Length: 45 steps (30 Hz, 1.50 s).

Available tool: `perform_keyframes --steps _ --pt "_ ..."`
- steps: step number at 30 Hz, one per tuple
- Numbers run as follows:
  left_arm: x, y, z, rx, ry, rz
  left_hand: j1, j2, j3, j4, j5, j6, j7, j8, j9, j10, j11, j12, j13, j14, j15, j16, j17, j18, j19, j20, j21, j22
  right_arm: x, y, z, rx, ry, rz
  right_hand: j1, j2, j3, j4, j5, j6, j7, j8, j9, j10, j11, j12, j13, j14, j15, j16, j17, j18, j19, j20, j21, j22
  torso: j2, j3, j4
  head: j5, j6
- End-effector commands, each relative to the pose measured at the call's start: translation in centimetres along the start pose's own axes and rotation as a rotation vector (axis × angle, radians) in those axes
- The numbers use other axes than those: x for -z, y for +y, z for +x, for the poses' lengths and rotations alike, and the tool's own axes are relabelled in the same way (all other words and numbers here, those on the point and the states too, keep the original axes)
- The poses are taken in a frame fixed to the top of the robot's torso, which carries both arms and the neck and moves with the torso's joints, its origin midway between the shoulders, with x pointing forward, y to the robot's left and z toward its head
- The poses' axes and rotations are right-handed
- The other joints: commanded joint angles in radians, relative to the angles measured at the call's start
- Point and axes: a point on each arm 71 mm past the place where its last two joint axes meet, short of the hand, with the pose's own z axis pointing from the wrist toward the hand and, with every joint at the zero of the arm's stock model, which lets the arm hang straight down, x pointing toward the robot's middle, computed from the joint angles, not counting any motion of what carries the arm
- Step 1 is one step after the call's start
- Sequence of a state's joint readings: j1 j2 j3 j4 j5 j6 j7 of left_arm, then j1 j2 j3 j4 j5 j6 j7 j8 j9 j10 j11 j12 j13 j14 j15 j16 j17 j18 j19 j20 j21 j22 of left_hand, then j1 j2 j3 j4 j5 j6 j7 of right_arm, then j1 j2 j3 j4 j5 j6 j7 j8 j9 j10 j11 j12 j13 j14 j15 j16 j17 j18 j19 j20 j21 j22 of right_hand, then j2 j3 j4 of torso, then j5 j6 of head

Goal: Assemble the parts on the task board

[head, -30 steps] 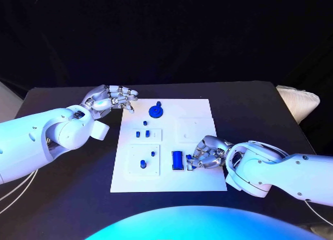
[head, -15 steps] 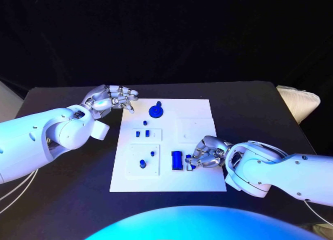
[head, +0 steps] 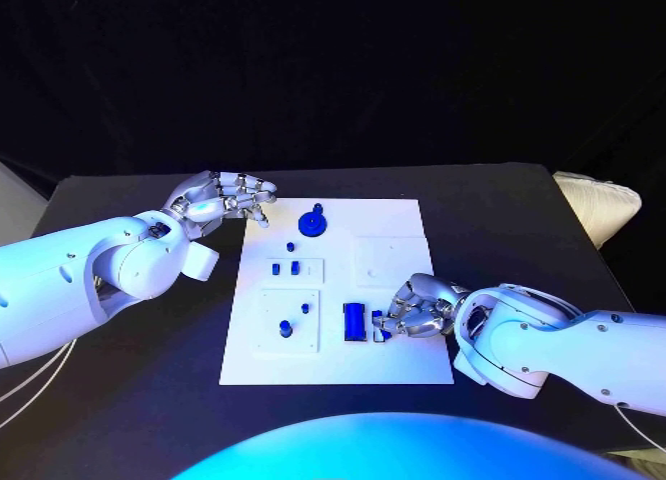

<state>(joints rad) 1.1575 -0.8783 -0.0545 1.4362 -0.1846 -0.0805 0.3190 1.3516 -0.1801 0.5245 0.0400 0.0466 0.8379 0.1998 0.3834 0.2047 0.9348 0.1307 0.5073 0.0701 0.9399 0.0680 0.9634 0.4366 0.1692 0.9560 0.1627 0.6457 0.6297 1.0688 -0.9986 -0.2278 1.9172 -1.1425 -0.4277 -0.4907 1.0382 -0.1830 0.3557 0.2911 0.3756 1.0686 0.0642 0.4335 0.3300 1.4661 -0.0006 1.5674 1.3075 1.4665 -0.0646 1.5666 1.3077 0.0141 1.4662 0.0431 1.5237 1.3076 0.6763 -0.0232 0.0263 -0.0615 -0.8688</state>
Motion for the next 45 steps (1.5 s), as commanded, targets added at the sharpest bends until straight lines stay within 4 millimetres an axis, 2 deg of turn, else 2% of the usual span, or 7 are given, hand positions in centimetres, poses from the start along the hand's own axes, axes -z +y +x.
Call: perform_keyframes --steps 1,3,5,9,14,38,45 --pt "-0.02 0.04 0.12 0.004 0.015 0.000 -0.002 0.001 0.003 0.004 0.004 -0.005 -0.001 0.004 -0.002 -0.004 0.005 -0.004 0.001 -0.005 0.002 0.006 0.001 0.012 -0.007 0.000 0.004 0.001 0.24 -0.07 0.15 -0.002 0.020 0.000 -0.010 0.007 -0.008 -0.001 0.016 0.008 -0.003 -0.002 -0.001 0.105 -0.011 0.003 0.263 0.104 -0.007 0.004 0.263 -0.006 0.095 -0.008 0.007 0.253 -0.001 -0.0002 0.0014 0.002 0.000" --pt "0.03 0.09 0.04 0.003 0.012 -0.002 -0.002 0.001 0.003 0.004 0.004 -0.005 -0.001 0.004 -0.002 -0.004 0.005 -0.004 0.001 -0.005 0.002 0.006 0.001 0.012 -0.007 0.000 0.004 0.001 0.36 -0.19 0.12 -0.008 0.022 0.005 -0.010 0.009 -0.009 -0.001 0.022 0.009 -0.003 -0.001 -0.001 0.105 -0.011 0.003 0.263 0.104 -0.007 0.004 0.263 -0.006 0.095 -0.008 0.008 0.253 0.000 -0.0013 0.0010 0.003 -0.003" --pt "0.06 0.13 -0.02 0.002 0.011 -0.004 -0.002 0.001 0.003 0.005 0.004 -0.004 -0.001 0.004 -0.001 -0.004 0.005 -0.004 0.001 -0.005 0.003 0.006 0.001 0.012 -0.007 0.000 0.003 0.001 0.47 -0.31 0.08 -0.014 0.024 0.010 -0.010 0.009 -0.009 -0.001 0.022 0.009 -0.003 -0.001 -0.001 0.105 -0.011 0.003 0.263 0.104 -0.007 0.004 0.263 -0.006 0.095 -0.008 0.008 0.253 0.001 -0.0013 0.0006 0.003 0.000" --pt "0.10 0.16 -0.10 0.001 0.008 -0.005 -0.002 0.001 0.003 0.005 0.004 -0.004 -0.001 0.004 -0.001 -0.004 0.005 -0.004 0.001 -0.005 0.003 0.006 0.001 0.012 -0.007 0.000 0.003 0.001 0.63 -0.52 0.00 -0.023 0.025 0.017 -0.009 0.012 -0.010 -0.002 0.032 0.010 -0.004 -0.001 -0.001 0.105 -0.011 0.003 0.263 0.104 -0.007 0.004 0.263 -0.006 0.095 -0.008 0.009 0.253 0.000 -0.0010 0.0009 0.008 -0.004" --pt "0.12 0.18 -0.15 0.000 0.006 -0.006 -0.003 0.001 0.003 0.006 0.004 -0.004 -0.001 0.005 -0.001 -0.005 0.006 -0.004 0.001 -0.005 0.003 0.006 0.001 0.012 -0.007 0.001 0.003 0.001 0.74 -0.63 -0.03 -0.029 0.028 0.021 -0.009 0.013 -0.010 -0.002 0.035 0.010 -0.004 -0.001 -0.001 0.105 -0.012 0.003 0.263 0.104 -0.007 0.004 0.263 -0.007 0.096 -0.008 0.010 0.254 0.000 -0.0018 0.0015 0.004 -0.004" --pt "0.01 0.29 -0.16 0.000 0.007 -0.013 -0.010 0.002 0.001 0.011 0.004 -0.003 -0.001 0.006 -0.002 -0.006 0.006 -0.005 0.002 -0.005 0.004 0.006 0.001 0.012 -0.008 0.002 0.002 0.000 0.96 0.18 0.65 -0.055 0.080 -0.008 -0.001 0.013 -0.012 -0.006 0.044 0.008 -0.004 -0.002 -0.002 0.105 -0.012 0.003 0.263 0.104 -0.008 0.004 0.263 -0.005 0.094 -0.009 0.003 0.252 0.000 -0.0023 0.0010 0.002 -0.004" --pt "0.01 0.31 -0.18 0.000 0.007 -0.014 -0.011 0.001 0.000 0.012 0.004 -0.004 -0.001 0.006 -0.002 -0.006 0.006 -0.005 0.002 -0.005 0.004 0.006 0.002 0.012 -0.008 0.002 0.001 0.000 0.88 -0.09 0.46 -0.050 0.073 -0.004 0.010 0.010 -0.012 -0.010 0.045 0.007 -0.004 -0.003 -0.003 0.105 -0.012 0.003 0.263 0.104 -0.008 0.004 0.263 -0.005 0.094 -0.009 0.002 0.251 0.000 -0.0018 0.0010 0.006 -0.004"
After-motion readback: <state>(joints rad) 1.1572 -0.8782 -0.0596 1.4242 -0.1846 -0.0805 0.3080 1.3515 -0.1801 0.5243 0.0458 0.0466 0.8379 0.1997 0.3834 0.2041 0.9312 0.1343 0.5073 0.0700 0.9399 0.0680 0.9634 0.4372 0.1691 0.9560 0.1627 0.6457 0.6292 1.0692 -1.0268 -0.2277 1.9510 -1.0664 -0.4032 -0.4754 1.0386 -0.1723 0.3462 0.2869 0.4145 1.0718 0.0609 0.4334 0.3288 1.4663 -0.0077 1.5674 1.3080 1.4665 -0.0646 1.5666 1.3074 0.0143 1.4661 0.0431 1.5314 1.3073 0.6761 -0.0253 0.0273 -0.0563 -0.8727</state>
